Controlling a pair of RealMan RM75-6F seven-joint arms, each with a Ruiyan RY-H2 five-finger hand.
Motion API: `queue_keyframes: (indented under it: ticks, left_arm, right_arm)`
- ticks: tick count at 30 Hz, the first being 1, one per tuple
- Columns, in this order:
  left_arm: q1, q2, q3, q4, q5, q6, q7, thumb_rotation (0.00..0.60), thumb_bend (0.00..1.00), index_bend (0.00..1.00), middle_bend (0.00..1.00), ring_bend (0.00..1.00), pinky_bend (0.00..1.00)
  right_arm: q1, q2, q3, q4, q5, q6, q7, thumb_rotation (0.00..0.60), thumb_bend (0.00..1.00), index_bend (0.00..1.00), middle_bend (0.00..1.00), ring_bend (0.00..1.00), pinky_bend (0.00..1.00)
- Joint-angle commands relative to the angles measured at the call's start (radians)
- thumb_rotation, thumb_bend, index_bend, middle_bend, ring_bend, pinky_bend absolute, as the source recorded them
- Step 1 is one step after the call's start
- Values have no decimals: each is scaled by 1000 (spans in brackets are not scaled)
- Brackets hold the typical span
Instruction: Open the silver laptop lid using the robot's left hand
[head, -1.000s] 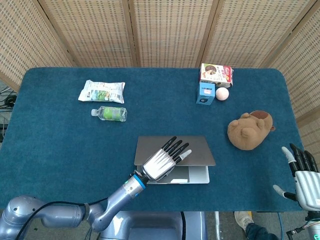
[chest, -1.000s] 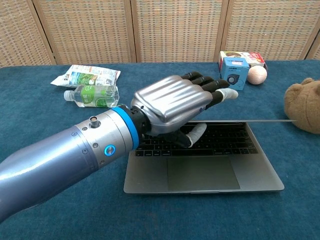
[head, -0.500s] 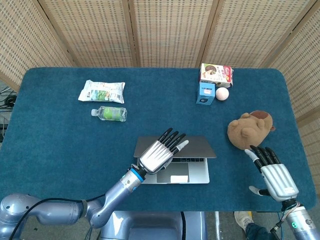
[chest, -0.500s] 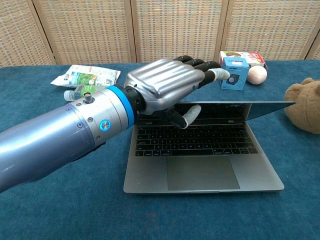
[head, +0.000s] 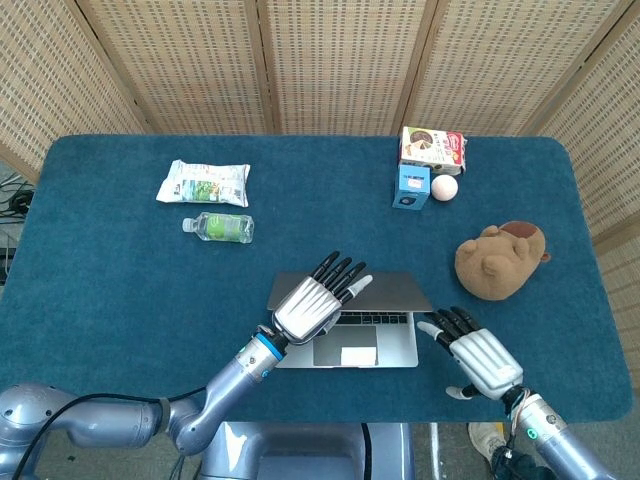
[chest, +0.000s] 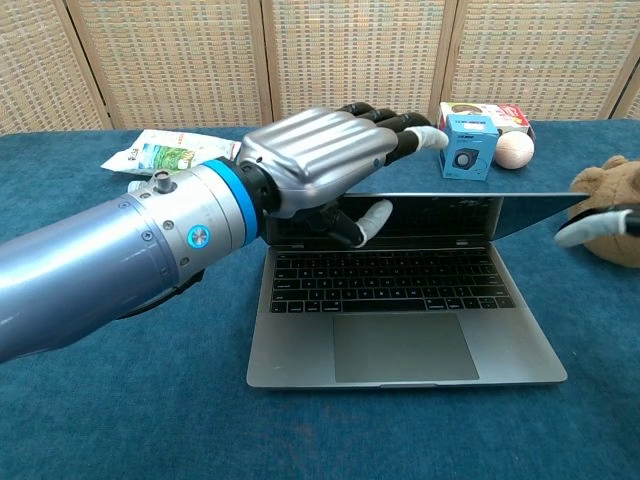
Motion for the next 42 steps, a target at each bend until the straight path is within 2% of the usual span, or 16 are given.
queue_keyframes:
  ticks: [1,12,28,42]
  left_arm:
    - [-3,4,-1,-2,-2,2,-1,535,607,20,0,0,0]
    - [-18,11,-3,5,-12,12,7,534,606,20,0,0,0]
    - [-21,29,-10,8,-46,28,5,533,613,20,0,0,0]
    - [-25,39,-21,15,-74,39,-6,536,612,20,0,0,0]
  right_arm:
    - [37,-38,-9,15,-1,-46,7,600,53,117,89,0,0]
    - [96,-116,-19,44,15,-99,15,600,53,118,89,0,0]
    - [138,-178,-57,97,52,-159,4,600,53,118,90,0,0]
    - [185,-188,-76,109,118,-245,-39,600,53,118,90,0,0]
